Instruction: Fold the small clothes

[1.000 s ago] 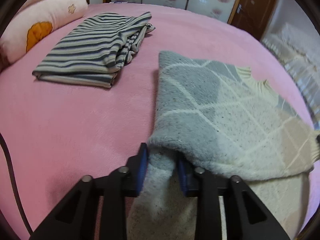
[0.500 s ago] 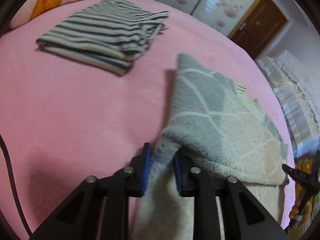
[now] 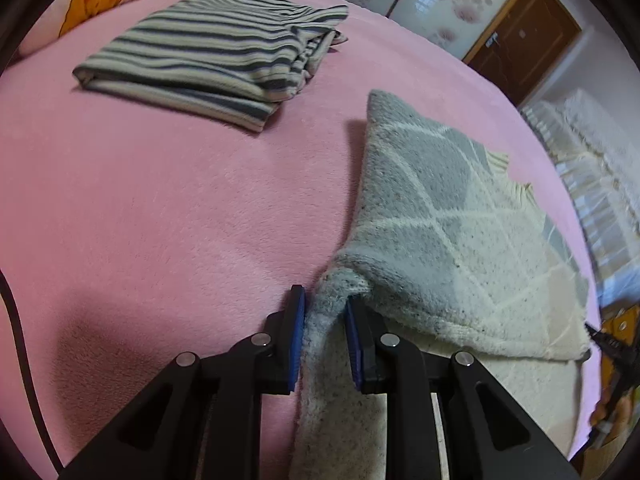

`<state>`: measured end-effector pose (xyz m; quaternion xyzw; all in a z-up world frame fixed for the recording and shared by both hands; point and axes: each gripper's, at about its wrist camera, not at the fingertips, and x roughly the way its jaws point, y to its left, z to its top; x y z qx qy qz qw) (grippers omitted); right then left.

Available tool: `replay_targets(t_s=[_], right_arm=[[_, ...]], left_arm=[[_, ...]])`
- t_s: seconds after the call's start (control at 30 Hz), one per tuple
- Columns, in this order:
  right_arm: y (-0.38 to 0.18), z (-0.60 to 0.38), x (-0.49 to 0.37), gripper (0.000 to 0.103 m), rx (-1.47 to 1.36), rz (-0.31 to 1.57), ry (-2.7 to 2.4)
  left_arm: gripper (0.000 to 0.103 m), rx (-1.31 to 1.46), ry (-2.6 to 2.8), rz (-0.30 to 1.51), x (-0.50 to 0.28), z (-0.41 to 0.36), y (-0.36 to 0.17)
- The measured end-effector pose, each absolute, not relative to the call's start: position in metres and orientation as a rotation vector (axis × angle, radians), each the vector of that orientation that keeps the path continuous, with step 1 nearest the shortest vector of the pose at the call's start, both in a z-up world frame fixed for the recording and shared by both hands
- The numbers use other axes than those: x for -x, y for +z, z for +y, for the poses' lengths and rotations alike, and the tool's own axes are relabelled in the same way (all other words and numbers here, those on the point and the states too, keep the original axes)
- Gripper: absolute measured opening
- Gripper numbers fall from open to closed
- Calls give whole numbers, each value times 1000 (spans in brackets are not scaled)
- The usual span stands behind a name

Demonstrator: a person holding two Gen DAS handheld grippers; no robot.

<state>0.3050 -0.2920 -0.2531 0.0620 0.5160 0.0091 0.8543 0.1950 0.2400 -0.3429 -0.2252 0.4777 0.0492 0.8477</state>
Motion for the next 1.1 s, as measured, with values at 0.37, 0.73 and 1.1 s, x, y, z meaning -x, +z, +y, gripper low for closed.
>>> replay_targets(t_s=[0.37,0.73,1.1], right_arm=[[-231,-276,-312,8,-230,1088,149],[-253,-263,-326,37,-217,1136,171],[-257,-252,-329,8,-93,1108,139]], left_arm=[[59,390,69,1010,-192,242,-291],[64,360,-15,1006,-279,231,-278],[18,493,45,1042,-347,232,-321]])
